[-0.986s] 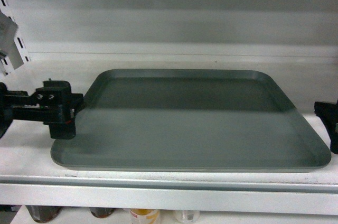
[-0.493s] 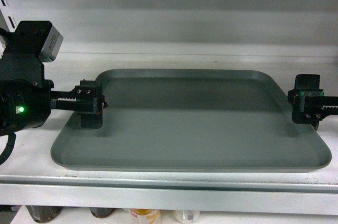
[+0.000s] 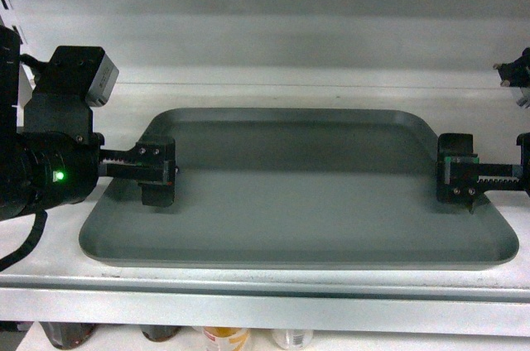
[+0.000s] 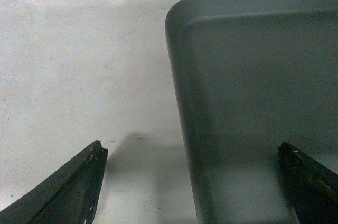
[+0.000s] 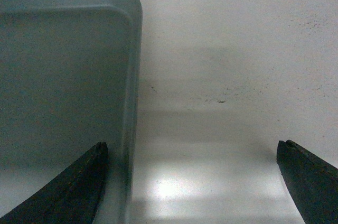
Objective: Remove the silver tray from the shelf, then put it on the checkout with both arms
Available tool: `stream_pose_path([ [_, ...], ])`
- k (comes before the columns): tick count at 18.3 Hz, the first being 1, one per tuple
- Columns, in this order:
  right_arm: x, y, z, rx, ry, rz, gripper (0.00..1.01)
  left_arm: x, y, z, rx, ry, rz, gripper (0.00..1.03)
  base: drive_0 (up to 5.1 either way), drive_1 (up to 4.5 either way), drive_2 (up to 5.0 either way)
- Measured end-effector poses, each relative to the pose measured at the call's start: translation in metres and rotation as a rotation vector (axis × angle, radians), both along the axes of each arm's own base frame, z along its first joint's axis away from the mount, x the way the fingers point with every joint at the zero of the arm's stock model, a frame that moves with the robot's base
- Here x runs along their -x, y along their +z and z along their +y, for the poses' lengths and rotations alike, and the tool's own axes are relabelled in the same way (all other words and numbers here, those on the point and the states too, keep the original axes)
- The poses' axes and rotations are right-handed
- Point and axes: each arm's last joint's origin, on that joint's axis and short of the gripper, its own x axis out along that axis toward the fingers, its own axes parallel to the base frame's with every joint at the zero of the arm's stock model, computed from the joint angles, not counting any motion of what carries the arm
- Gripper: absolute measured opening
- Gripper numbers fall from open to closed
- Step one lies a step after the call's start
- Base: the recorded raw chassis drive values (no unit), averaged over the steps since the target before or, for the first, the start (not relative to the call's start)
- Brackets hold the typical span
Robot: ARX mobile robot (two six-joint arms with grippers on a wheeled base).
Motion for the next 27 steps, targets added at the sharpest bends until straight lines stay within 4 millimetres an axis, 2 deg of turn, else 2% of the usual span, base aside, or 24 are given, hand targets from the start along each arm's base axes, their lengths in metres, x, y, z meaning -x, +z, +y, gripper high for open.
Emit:
stream_pose_path([
  [7, -0.004, -0.002, 0.005, 0.004, -0.014, -0.01, 0.98, -0.001, -0.002, -0.001, -0.006, -0.001, 0.001, 0.98, 0.0, 0.0, 0.0],
  [8, -0.004, -0.002, 0.005, 0.004, -0.014, -0.011, 0.98, -0.002, -0.002, -0.001, -0.006, -0.002, 0.002, 0.93, 0.0, 0.0, 0.0],
  [9, -0.004, -0.002, 0.005, 0.002, -0.015, -0.012, 0.97, -0.002, -0.002, -0.003, -0.006, -0.008, 0.001, 0.84, 0.0, 0.0, 0.0],
  [18, -0.003, -0.001, 0.02, 0.008, 0.017, -0.023, 0.25, -0.003, -0.003, -0.004, -0.013, -0.008, -0.011, 0.12, 0.0, 0.0, 0.0],
  [19, -0.003, -0.001, 0.02, 0.008, 0.019, -0.023, 0.18, -0.003, -0.003, -0.004, 0.003, 0.003, -0.013, 0.07, 0.0, 0.0, 0.0],
  [21, -0.003, -0.001, 0.022, 0.002, 0.02, -0.025, 0.04, -0.003, -0.002, -0.005, 0.039, 0.023, -0.012, 0.04, 0.0, 0.0, 0.0],
  [27, -0.003, 0.001, 0.022, -0.007, 0.007, -0.015, 0.03, -0.002, -0.002, -0.009, 0.04, 0.031, -0.01, 0.04, 0.0, 0.0, 0.0],
])
